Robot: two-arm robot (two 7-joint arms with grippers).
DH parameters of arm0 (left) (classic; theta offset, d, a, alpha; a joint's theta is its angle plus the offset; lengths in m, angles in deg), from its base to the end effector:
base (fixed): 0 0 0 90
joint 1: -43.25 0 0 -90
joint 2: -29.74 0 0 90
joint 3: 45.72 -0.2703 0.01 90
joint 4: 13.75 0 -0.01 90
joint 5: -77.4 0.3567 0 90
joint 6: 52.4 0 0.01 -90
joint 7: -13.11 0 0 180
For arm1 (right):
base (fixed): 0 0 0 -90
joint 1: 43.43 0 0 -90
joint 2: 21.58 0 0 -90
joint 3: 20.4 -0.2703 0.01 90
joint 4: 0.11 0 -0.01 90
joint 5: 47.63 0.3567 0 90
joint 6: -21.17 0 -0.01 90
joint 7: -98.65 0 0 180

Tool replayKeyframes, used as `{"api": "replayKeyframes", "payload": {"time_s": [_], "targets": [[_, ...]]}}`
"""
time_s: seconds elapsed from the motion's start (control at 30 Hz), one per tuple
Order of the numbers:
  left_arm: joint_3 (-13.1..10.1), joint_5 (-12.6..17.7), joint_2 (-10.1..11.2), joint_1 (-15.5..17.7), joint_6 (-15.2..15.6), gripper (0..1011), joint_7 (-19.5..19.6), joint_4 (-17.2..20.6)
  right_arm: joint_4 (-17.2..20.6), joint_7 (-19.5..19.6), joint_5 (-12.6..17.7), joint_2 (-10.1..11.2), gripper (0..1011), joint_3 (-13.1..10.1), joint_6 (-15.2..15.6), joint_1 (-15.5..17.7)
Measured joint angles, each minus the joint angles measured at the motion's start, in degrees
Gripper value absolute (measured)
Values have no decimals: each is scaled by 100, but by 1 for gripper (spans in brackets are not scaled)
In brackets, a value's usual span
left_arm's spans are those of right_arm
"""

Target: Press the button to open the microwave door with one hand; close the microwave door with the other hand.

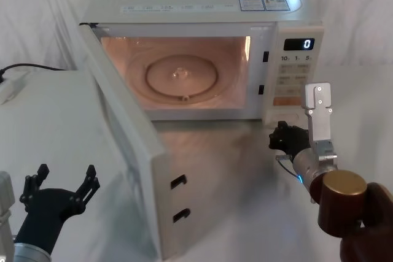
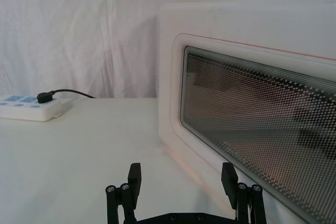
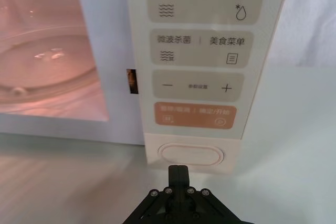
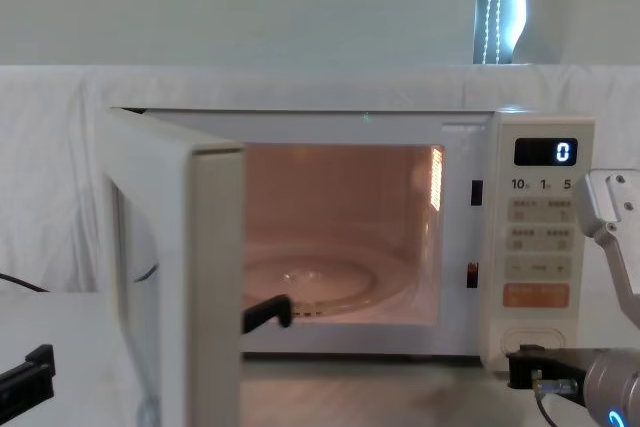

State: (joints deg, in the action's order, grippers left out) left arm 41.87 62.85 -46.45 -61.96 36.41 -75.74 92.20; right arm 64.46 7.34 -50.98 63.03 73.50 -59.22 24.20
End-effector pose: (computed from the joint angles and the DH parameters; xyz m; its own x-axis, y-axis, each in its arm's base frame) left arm 0.3056 0.0279 -0.2670 0.1246 0.9917 -0.0327 -0.9921 0.1241 -0.0176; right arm 0.4753 0.0638 -0.2739 0.1237 -0.9923 -0.0073 0.9693 0.1224 -0.2131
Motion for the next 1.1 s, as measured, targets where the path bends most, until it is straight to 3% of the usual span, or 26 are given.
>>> {"api": "replayKeyframes", "payload": {"time_s": [0.33, 0.57, 0.7, 0.83, 1.1], "targets": [[0, 0, 0, 0, 0, 1001, 0, 0, 1100, -147, 6, 108, 0, 157, 241, 718], [0, 0, 0, 0, 0, 1001, 0, 0, 2052, -401, 149, 308, 0, 245, 134, 1377], [0, 0, 0, 0, 0, 1001, 0, 0, 2374, -454, 232, 394, 17, 247, 23, 1634], [0, 0, 0, 0, 0, 1001, 0, 0, 2775, -468, 370, 510, 128, 194, -123, 1996], [0, 0, 0, 0, 0, 1001, 0, 0, 3080, -468, 547, 676, 353, 75, -409, 2392]]}}
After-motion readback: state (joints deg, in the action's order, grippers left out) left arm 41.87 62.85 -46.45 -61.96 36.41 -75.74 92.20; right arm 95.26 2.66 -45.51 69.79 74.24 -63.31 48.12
